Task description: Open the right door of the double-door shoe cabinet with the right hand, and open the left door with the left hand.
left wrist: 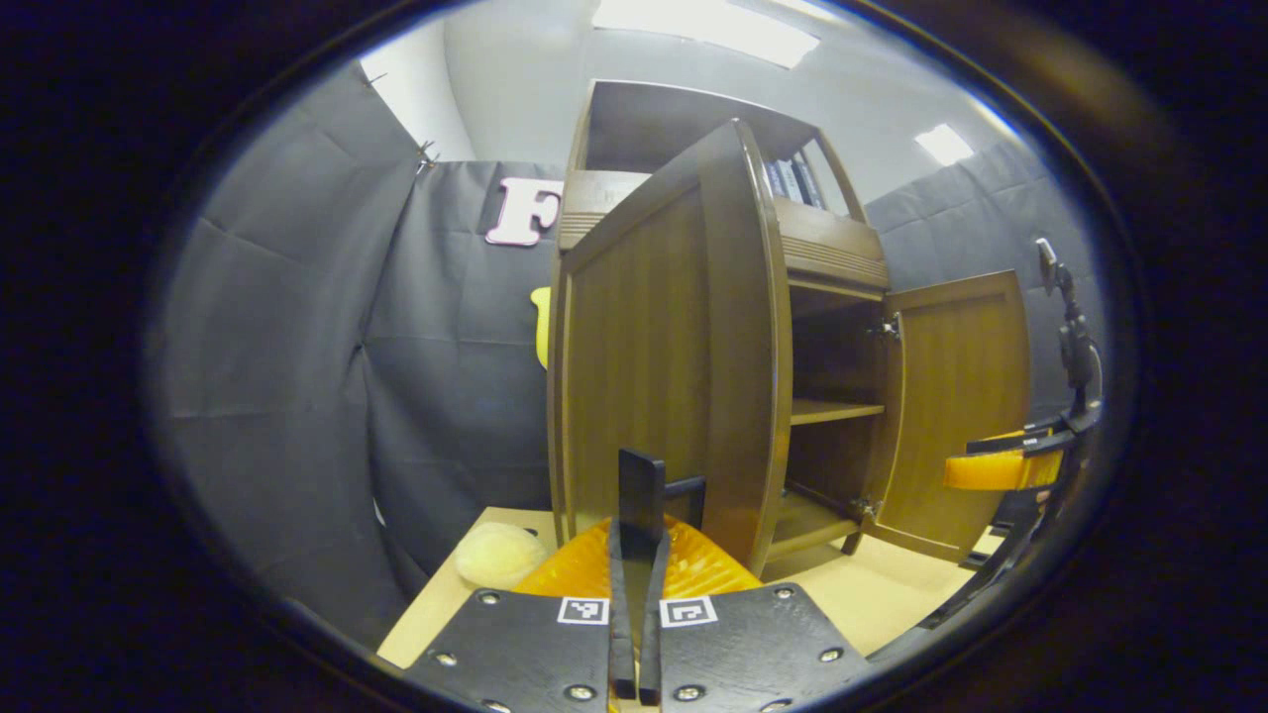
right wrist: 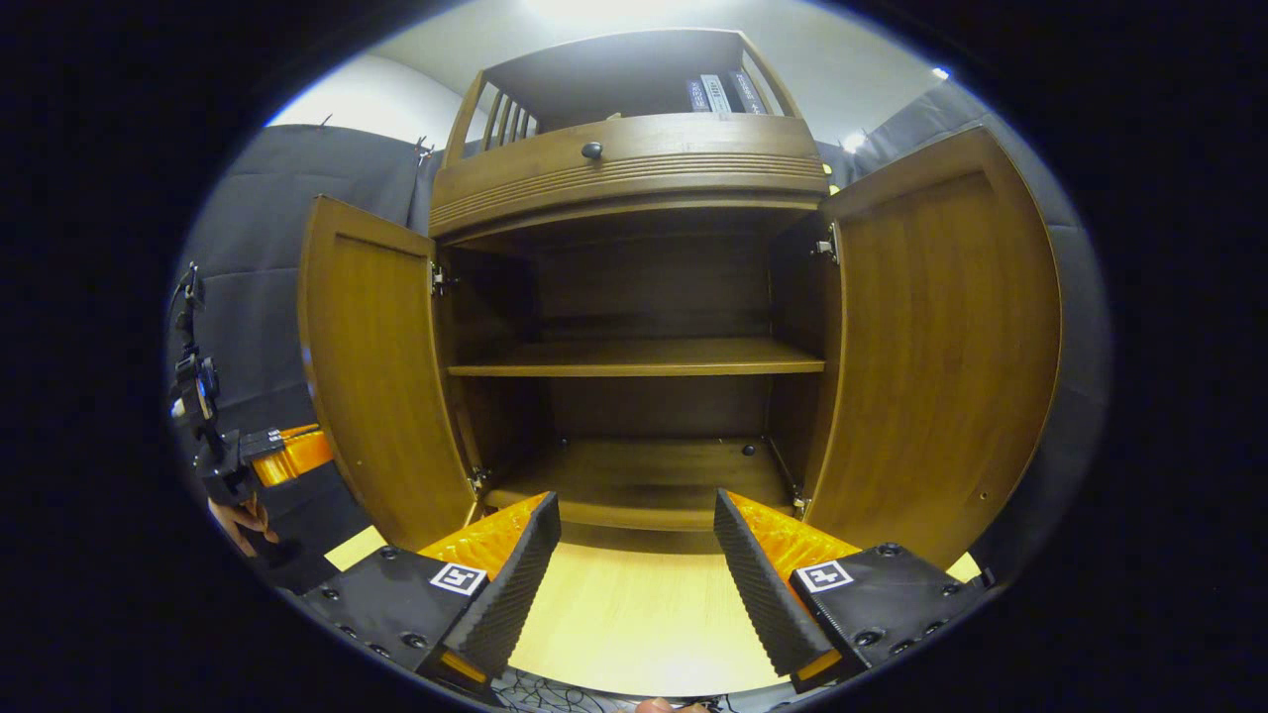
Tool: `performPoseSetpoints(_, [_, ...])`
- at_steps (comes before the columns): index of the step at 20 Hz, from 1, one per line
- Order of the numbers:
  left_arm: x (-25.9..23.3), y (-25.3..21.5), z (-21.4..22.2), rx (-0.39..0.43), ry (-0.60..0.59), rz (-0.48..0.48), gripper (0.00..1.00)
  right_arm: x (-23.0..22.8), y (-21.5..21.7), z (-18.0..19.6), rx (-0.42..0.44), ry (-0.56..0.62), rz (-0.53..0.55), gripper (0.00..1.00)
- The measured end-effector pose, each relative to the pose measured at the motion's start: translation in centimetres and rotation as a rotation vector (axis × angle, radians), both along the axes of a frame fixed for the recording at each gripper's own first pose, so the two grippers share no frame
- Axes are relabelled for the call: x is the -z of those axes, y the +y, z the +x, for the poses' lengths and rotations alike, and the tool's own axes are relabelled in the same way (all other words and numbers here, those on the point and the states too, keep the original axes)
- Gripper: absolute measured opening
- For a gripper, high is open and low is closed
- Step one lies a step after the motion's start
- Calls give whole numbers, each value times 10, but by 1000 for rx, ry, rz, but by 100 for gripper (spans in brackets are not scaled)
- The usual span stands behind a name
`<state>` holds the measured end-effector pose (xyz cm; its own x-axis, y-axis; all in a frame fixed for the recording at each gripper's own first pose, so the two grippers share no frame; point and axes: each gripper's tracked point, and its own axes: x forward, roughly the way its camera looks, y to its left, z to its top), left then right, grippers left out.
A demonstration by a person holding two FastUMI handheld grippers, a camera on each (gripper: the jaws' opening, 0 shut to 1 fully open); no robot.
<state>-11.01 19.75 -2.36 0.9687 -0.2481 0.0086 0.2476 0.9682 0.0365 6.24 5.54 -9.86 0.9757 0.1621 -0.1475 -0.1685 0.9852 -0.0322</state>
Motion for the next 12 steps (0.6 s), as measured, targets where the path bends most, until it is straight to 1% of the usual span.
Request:
performPoseSetpoints(2, [-1, 26, 0, 16, 1, 3, 4, 5, -10, -2, 15, 20, -26, 92])
performPoseSetpoints(4, [-2, 51, 4, 4, 6, 15, 3, 5, -20, -3, 36, 28, -57, 92])
performPoseSetpoints(7, [-8, 103, 13, -22, -1, 44, 3, 0, -30, 0, 56, 35, -67, 92])
performPoseSetpoints(8, [-13, 113, 15, -14, -2, 27, 2, -4, -33, 0, 65, 36, -68, 92])
performPoseSetpoints(10, [-19, 114, 16, 27, 6, 8, 2, -10, -41, 1, 83, 31, -60, 92])
performPoseSetpoints(11, [-19, 111, 16, 33, 11, 23, 2, -15, -46, 4, 93, 27, -58, 92])
performPoseSetpoints(12, [-19, 110, 16, 27, 11, 38, 2, -20, -52, 4, 105, 20, -59, 98])
